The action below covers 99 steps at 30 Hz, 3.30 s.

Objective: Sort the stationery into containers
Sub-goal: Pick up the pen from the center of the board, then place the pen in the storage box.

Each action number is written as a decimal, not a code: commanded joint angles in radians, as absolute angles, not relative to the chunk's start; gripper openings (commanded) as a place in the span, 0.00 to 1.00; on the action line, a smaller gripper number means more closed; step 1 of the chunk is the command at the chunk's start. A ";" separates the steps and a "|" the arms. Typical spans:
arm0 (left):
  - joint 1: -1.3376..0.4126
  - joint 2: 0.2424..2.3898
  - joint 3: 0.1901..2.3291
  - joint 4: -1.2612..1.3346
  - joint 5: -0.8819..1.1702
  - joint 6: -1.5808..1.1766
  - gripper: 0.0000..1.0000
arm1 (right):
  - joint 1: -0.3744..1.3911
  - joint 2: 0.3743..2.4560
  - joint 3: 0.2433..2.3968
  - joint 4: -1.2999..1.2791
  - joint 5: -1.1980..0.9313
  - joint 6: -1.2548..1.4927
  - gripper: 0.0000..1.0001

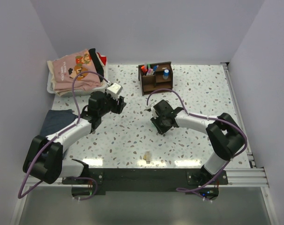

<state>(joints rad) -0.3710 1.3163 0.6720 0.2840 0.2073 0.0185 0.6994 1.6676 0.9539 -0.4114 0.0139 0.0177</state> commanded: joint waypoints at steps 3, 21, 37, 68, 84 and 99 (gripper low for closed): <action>-0.304 1.331 0.736 0.284 0.273 -0.020 0.58 | 0.698 1.520 0.974 -0.460 -0.003 0.028 0.00; -0.262 1.431 0.977 0.133 0.250 0.100 0.57 | 0.413 1.657 1.268 -0.388 0.051 -0.074 0.00; -0.262 1.434 0.959 0.135 0.221 0.092 0.57 | 0.325 1.963 1.586 -0.385 0.069 -0.055 0.00; -0.262 1.448 0.950 0.140 0.222 0.087 0.57 | 0.328 2.025 1.629 -0.410 0.060 -0.029 0.00; -0.262 1.447 0.943 0.132 0.215 0.083 0.57 | 0.328 2.118 1.730 -0.397 0.077 -0.028 0.00; -0.262 1.453 0.942 0.123 0.222 0.084 0.57 | 0.327 2.190 1.821 -0.359 0.136 -0.049 0.00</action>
